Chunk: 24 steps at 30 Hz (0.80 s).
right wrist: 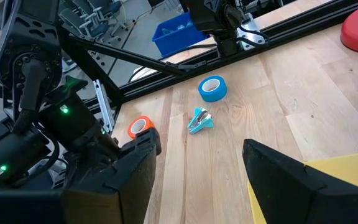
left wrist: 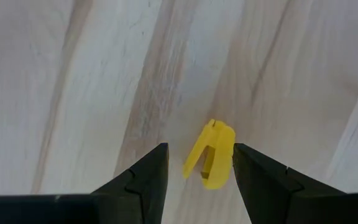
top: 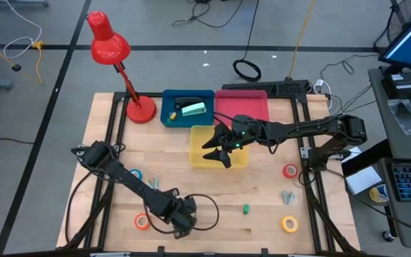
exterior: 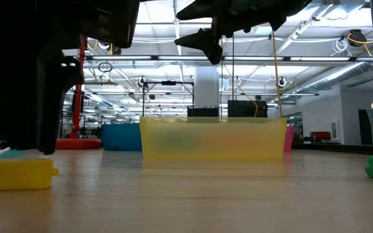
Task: Pick and place Stapler, Stapler remover, tape
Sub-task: Put the yellow small stapler into the blue bin
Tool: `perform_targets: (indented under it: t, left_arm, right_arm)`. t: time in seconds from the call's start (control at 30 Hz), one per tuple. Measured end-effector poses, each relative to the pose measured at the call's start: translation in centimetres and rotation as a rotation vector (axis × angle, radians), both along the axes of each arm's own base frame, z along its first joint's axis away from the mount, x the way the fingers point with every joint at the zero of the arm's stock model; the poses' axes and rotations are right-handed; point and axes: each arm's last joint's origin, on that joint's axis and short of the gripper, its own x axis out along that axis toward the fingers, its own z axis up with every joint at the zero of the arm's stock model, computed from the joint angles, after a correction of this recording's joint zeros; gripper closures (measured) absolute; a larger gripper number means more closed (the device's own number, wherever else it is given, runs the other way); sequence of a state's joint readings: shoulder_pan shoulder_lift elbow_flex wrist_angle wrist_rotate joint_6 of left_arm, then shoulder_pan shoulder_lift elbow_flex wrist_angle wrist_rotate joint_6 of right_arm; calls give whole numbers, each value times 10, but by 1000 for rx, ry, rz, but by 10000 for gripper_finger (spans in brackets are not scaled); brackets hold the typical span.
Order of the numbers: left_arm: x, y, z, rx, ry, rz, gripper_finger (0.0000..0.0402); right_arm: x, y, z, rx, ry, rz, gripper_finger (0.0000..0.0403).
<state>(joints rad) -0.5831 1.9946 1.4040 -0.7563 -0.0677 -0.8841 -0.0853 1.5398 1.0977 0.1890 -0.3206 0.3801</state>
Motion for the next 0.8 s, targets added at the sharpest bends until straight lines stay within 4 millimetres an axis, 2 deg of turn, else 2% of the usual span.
perform_targets:
  t: [0.3, 0.63, 0.8]
  left_arm:
    - [0, -1, 0, -32, 18, -19, 222]
    - [9, 1, -28, -30, 85, -33, 222]
    - [9, 2, -30, -36, 93, -9, 222]
  right_arm:
    - [0, 0, 0, 0, 0, 0, 167]
    - [0, 0, 0, 0, 0, -1, 167]
    - [0, 0, 0, 0, 0, 0, 167]
